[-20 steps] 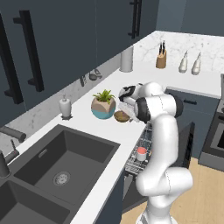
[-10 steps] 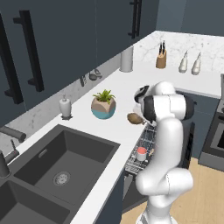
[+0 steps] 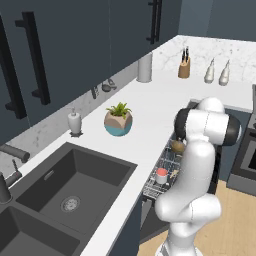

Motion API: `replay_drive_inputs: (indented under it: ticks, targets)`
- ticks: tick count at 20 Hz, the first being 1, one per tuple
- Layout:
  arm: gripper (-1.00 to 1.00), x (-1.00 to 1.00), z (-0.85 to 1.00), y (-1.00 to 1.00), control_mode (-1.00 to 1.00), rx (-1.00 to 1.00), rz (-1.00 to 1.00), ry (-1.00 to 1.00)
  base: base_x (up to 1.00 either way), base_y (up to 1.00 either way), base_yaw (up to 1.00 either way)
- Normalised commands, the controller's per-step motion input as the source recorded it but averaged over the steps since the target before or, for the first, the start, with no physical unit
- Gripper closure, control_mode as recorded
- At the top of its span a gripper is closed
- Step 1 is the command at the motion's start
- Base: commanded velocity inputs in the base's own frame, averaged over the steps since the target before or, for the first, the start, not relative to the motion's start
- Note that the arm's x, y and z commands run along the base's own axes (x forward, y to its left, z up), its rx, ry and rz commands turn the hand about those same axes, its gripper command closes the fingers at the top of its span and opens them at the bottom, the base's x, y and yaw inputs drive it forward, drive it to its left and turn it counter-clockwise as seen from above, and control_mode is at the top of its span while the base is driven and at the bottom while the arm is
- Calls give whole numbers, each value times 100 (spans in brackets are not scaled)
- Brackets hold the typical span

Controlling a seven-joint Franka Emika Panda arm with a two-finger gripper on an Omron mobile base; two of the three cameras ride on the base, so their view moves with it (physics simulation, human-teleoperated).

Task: Pick up the cup and bowl from the counter, place them in the dishwasher, and close the dishwasher door.

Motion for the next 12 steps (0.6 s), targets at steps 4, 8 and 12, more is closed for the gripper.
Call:
replay_drive_inputs:
  ticks: [4,8,12]
  targets:
    - [100,-54,-60,-33,-100,13,0,2,0,0,0]
    - [100,-7,-82,0,-100,14,0,5,0,0,0]
    - [100,0,-64,12,-100,18,0,6,0,0,0]
